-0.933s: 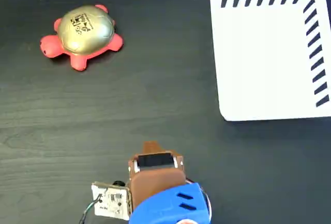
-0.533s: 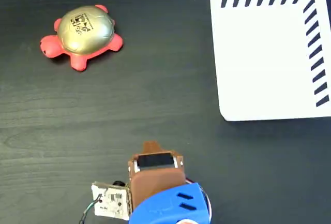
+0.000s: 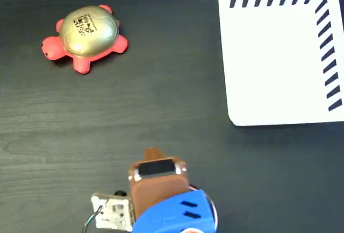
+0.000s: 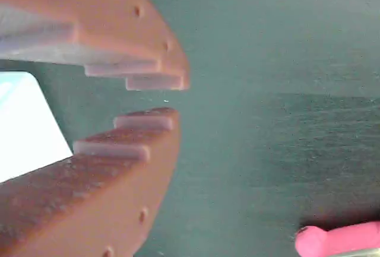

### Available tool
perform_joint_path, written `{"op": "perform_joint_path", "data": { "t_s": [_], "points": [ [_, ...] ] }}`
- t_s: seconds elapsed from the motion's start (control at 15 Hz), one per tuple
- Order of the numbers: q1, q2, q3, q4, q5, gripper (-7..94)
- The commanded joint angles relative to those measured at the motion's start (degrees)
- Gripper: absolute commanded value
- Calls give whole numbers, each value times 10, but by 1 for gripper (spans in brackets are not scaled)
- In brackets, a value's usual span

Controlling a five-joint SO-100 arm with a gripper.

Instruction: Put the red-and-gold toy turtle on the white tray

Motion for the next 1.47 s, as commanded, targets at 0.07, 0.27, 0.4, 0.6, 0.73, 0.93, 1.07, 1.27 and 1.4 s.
{"op": "perform_joint_path", "data": {
  "t_s": [0.07,0.27,0.4,0.6,0.73,0.93,1.07,1.27,1.4],
  "points": [
    [-27,4,-5,-8,-13,0],
    [-37,-138,-90,-78,43,0],
    [-37,-337,-241,-121,22,0],
    [-52,-618,-498,-75,-49,0],
    [-51,-785,-667,-25,-84,0],
    [-40,-988,-837,4,-138,0],
    [-43,-1083,-951,42,-144,0],
    [-62,-1172,-1092,103,-146,28],
    [-70,-1185,-1105,104,-151,46]
  ]
}}
